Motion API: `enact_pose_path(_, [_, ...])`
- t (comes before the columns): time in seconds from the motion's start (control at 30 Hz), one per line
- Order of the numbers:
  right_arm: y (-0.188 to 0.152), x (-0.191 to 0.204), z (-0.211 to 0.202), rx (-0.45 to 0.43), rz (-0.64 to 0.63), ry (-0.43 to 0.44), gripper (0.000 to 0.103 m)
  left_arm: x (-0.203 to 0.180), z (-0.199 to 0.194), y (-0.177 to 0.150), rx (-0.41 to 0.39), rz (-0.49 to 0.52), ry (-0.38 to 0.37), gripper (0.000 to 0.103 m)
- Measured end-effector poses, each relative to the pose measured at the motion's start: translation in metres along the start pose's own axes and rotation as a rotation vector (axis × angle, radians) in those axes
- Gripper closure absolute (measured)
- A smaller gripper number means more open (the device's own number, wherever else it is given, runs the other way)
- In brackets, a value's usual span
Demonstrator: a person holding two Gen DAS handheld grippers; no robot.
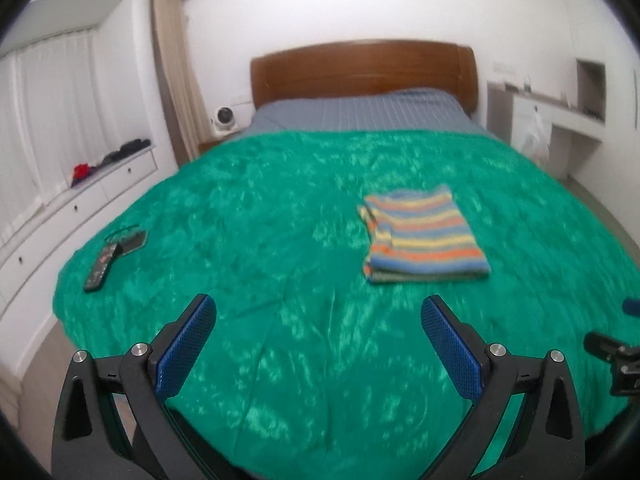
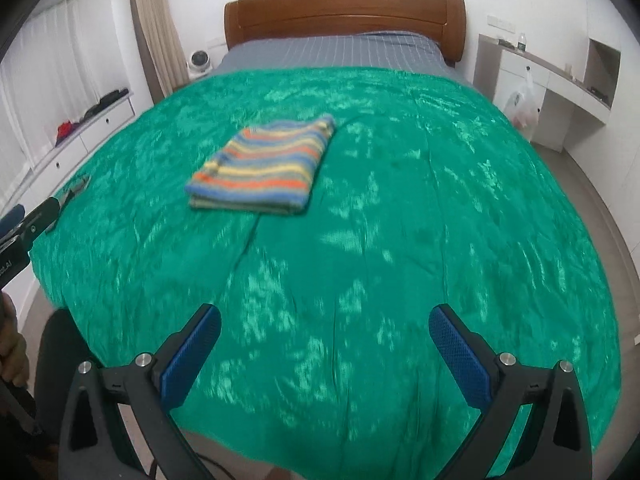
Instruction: Fold small clothes
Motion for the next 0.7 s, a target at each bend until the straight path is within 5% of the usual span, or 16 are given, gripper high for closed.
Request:
enact_pose_path(0.17, [-0.009, 0.009, -0.008, 0.009, -0.027, -0.015, 0.001, -0.005, -0.009, -0.008, 0.009, 0.058, -0.005, 0.000])
enact_pose_path(0.47, [0.024, 0.021, -0.034, -0.005, -0.075, -0.039, 0.001, -0.023, -0.012, -0.007, 0.172, 0.081, -0.103, 0.000])
enact_pose_path(0.7, [0.046, 0.016, -0.056, -0.036, -0.049, -0.077, 0.001, -0.026, -0.022, 0.009, 0.175, 0.015, -0.119, 0.000])
Point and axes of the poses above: each gripper's, at about its wrist camera, not at the fingertips, and z roughly the way its jaws point, x to its left, y to its top, the point moved 8 cm from there along z, roughly the way its jaws point, and after that the axes turned 14 degrees about -z, right-handed, at the moved point
